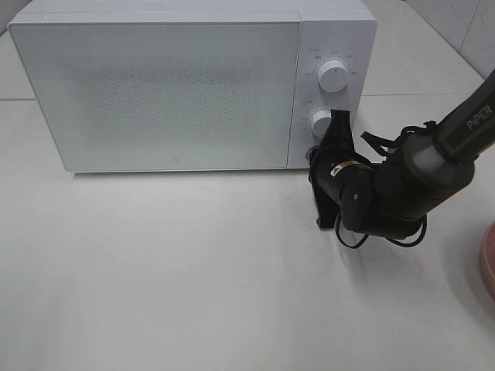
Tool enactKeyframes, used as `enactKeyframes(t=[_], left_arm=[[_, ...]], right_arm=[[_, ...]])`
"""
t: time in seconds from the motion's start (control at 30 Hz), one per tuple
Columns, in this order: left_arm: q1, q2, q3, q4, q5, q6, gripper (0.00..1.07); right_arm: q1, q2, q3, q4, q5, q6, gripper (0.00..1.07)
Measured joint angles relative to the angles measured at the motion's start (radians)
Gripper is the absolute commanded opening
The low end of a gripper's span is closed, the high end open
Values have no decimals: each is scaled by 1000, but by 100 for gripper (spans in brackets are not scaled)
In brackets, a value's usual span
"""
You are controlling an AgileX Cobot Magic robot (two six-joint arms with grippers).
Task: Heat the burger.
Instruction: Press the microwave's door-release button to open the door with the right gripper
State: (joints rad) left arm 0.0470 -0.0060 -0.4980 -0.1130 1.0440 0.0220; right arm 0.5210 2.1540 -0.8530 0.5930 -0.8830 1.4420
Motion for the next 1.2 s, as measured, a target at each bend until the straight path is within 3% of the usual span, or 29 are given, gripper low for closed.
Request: enactKeyframes(t=[0.67, 1.2], left_arm=[[0, 0, 0, 0, 0, 0, 103], [0, 0, 0, 0, 0, 0, 103]], right_arm=[[1, 24, -70, 53, 22, -34, 0], [-2, 19, -63, 38, 33, -34, 0]])
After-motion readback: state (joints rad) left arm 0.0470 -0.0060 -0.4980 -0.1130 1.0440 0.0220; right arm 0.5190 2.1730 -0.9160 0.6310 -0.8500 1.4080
